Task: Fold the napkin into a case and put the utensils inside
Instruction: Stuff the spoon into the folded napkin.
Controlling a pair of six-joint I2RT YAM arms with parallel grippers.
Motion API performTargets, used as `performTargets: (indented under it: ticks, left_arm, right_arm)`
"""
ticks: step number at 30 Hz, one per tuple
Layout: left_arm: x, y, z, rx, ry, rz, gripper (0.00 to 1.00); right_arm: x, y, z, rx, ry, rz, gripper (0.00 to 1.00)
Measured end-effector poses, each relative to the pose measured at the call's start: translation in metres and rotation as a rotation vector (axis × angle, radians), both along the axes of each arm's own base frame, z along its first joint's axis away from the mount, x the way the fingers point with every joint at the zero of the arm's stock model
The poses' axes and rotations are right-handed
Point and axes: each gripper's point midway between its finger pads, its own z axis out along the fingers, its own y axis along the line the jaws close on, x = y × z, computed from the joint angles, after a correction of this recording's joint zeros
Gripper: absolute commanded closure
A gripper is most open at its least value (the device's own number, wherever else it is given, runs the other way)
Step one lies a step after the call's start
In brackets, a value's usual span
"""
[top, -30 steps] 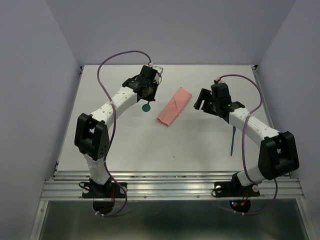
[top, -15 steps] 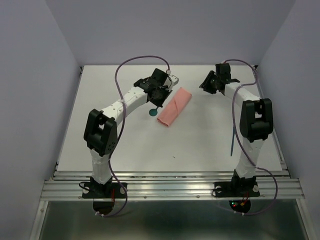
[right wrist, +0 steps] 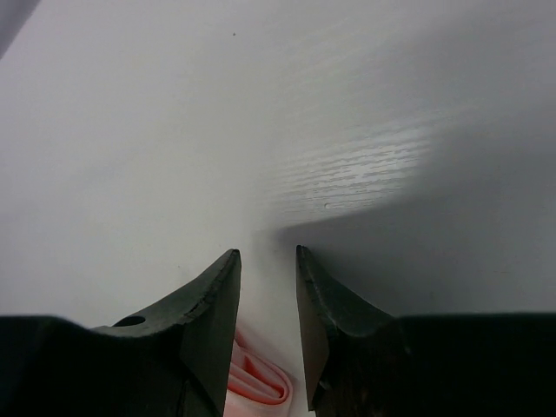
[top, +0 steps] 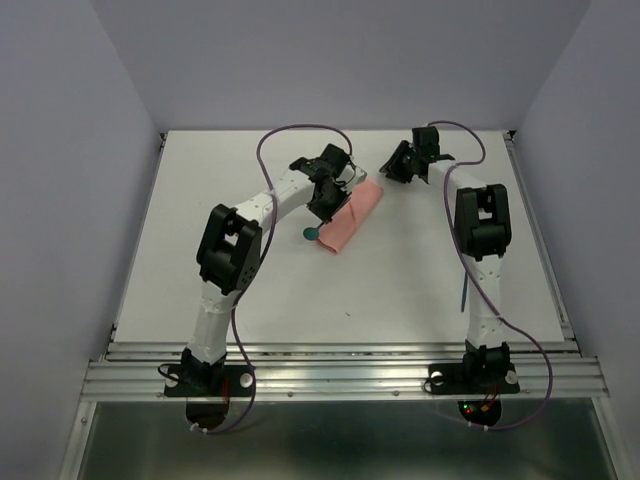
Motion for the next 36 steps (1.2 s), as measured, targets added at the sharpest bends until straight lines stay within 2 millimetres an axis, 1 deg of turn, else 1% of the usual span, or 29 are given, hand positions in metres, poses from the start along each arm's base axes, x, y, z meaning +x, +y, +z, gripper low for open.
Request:
performTargets:
  ticks: [5,9,12,17,22,25,28,32,36]
  left_arm:
    - [0.003,-0.005,-0.016,0.019,0.045,0.003,1.0]
    - [0.005,-0.011,-0.016,0.013,0.06,0.007,1.0]
    - [0.003,-0.014,-0.015,0.009,0.069,0.009,1.0]
    - [-0.004,-0.015,-0.016,0.009,0.099,0.035,1.0]
    - [-0.006,-0.015,-0.019,-0.004,0.116,0.11,1.0]
    - [-0.016,-0.013,-0.028,-0.007,0.151,0.163,1.0]
    - [-0.024,-0.009,-0.031,-0.002,0.178,0.2,1.0]
    - [-0.025,-0.007,-0.029,0.006,0.183,0.238,1.0]
    - [-0.022,-0.008,-0.019,0.0,0.174,0.261,1.0]
  right_arm:
    - [-0.006,0.021,-0.001,-0.006,0.002,0.041,0.62]
    - [-0.01,0.035,-0.001,-0.005,0.002,0.07,0.61]
    - [-0.012,0.039,-0.001,-0.007,0.001,0.08,0.6]
    - [-0.012,0.041,-0.001,-0.008,0.0,0.083,0.6]
    - [-0.013,0.043,-0.003,-0.008,-0.004,0.087,0.59]
    - [-0.015,0.042,-0.003,-0.008,-0.01,0.089,0.59]
    - [-0.017,0.042,-0.003,-0.009,-0.015,0.091,0.59]
    - [-0.018,0.042,-0.004,-0.01,-0.019,0.093,0.58]
    - [-0.021,0.044,-0.003,-0.014,-0.024,0.102,0.57]
